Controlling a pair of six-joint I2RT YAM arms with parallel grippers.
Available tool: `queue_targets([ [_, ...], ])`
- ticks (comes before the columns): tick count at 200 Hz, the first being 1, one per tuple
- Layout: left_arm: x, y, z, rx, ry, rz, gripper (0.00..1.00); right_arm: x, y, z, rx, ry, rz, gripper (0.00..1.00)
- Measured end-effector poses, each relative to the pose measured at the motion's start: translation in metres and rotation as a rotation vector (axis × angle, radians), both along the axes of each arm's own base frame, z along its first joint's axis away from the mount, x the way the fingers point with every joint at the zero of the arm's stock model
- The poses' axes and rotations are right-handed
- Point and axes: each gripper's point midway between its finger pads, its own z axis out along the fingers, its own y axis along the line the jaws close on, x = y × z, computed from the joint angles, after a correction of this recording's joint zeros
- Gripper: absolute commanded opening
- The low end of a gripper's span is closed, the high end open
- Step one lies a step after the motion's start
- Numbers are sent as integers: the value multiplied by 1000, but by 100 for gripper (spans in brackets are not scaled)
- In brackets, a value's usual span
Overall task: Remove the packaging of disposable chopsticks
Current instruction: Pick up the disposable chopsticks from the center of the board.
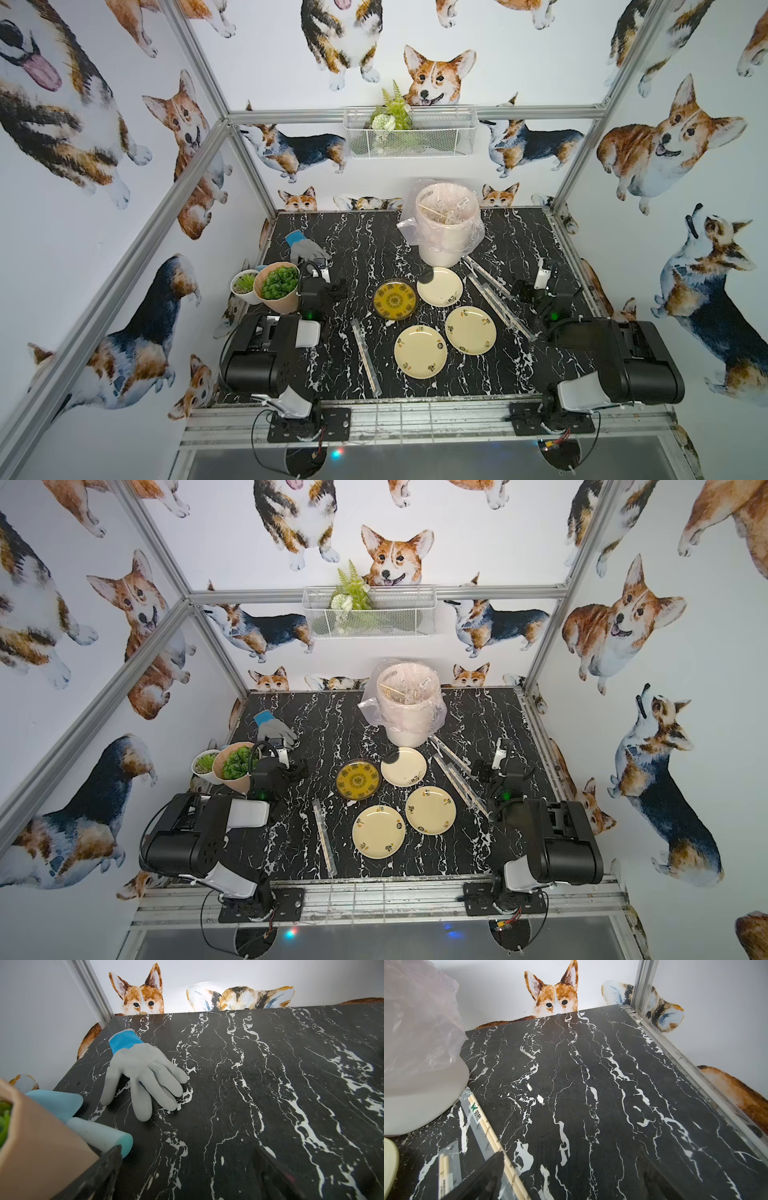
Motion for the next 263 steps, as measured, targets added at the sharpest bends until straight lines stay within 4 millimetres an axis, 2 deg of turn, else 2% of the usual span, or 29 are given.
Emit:
queue_targets([
  [234, -1, 2, -1, -3, 4, 0, 100, 0, 0, 0, 0, 0, 0, 100],
  [263, -4, 3, 0, -7, -2, -1, 96, -2, 0, 0, -1, -4, 0, 100],
])
